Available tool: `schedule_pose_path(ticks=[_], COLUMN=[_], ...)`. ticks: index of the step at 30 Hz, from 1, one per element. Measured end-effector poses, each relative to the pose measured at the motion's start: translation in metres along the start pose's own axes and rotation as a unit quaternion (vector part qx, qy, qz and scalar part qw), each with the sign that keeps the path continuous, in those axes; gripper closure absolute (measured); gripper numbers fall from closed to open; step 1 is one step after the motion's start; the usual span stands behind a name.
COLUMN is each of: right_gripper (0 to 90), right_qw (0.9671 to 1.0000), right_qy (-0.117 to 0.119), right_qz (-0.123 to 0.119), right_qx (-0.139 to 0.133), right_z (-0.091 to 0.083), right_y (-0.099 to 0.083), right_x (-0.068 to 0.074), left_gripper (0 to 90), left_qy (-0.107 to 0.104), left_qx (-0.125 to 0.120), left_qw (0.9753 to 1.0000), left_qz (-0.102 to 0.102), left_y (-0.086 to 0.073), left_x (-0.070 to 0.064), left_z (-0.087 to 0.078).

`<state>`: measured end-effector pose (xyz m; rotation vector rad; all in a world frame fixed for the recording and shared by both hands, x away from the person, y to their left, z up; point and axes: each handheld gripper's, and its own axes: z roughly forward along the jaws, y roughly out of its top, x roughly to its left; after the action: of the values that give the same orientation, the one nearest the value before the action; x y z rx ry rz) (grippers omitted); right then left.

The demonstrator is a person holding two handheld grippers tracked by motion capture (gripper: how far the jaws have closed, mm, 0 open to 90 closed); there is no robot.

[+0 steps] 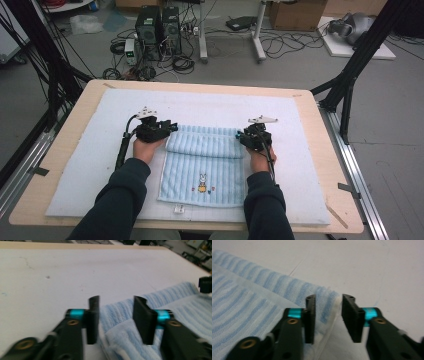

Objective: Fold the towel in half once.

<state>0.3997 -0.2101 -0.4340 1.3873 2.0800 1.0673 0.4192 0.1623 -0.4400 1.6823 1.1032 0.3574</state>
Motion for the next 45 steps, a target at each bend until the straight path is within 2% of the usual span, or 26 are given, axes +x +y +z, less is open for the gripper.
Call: schedule_pose_path(ticks=[1,3,8,11,13,14,17,18,19,22,23,25,26,27,29,33,40,45], right_gripper=[58.7,54.6,56.4,60.6,61.6,61.9,61.8,61.6,61.7,62.3,65.3,74.0,78.6,80.2,80.6,80.6,80.6,80.6], right_qw=[1.0,0.9998,0.9988,0.9984,0.9982,0.9979,0.9977,0.9979,0.9981,0.9982,0.9981,0.9973,0.9973,0.9974,0.9973,0.9979,0.9975,0.9969], right_qy=[-0.001,-0.002,0.019,0.032,0.048,0.058,0.066,0.064,0.061,0.056,0.053,0.059,0.059,0.056,0.051,0.047,0.054,0.06], right_qz=[0.003,0.01,0.014,0.013,0.01,0.006,-0.003,-0.004,-0.006,-0.008,-0.011,-0.018,-0.021,-0.028,-0.038,-0.034,-0.045,-0.051], right_qx=[-0.004,-0.02,-0.043,-0.043,-0.035,-0.029,-0.014,-0.009,-0.004,0.02,0.029,0.04,0.038,0.037,0.037,0.027,0.005,-0.011], right_z=[-0.002,-0.01,-0.028,-0.034,-0.034,-0.033,-0.026,-0.022,-0.019,-0.006,-0.003,0.0,0.0,-0.002,-0.004,-0.01,-0.026,-0.041], right_y=[0.0,0.001,0.0,-0.002,-0.003,-0.004,-0.005,-0.005,-0.005,-0.008,-0.01,-0.012,-0.012,-0.011,-0.01,-0.011,-0.011,-0.014], right_x=[-0.001,-0.004,-0.014,-0.02,-0.02,-0.02,-0.014,-0.012,-0.01,-0.008,-0.007,-0.006,-0.006,-0.005,-0.005,-0.005,0.0,0.003], left_gripper=[49.8,45.8,44.3,41.7,40.5,39.2,38.2,38.3,41.9,61.8,68.6,82.2,85.0,86.1,86.5,86.7,86.7,86.6], left_qy=[0.001,0.0,-0.018,-0.03,-0.036,-0.04,-0.047,-0.047,-0.042,-0.038,-0.035,-0.033,-0.034,-0.035,-0.038,-0.047,-0.067,-0.084], left_qx=[-0.007,-0.016,-0.027,-0.016,0.0,0.008,0.032,0.038,0.046,0.074,0.081,0.08,0.077,0.079,0.074,0.049,0.017,0.006], left_qw=[1.0,0.9998,0.9995,0.9994,0.9993,0.9992,0.9983,0.9979,0.9975,0.9947,0.9937,0.9932,0.9929,0.9922,0.9926,0.9942,0.9943,0.9935], left_qz=[-0.006,-0.011,-0.006,-0.006,0.002,0.003,0.011,0.023,0.032,0.061,0.068,0.078,0.084,0.09,0.089,0.083,0.081,0.078], left_y=[0.001,0.004,0.009,0.007,0.003,0.001,-0.004,-0.005,-0.006,-0.012,-0.014,-0.014,-0.014,-0.013,-0.012,-0.011,-0.011,-0.017], left_x=[0.001,0.003,0.006,0.006,0.005,0.004,-0.001,-0.003,-0.005,-0.009,-0.01,-0.012,-0.013,-0.013,-0.013,-0.013,-0.017,-0.022], left_z=[-0.003,-0.008,-0.02,-0.022,-0.02,-0.018,-0.01,-0.008,-0.006,0.0,0.002,0.002,0.002,0.001,-0.001,-0.008,-0.027,-0.039])
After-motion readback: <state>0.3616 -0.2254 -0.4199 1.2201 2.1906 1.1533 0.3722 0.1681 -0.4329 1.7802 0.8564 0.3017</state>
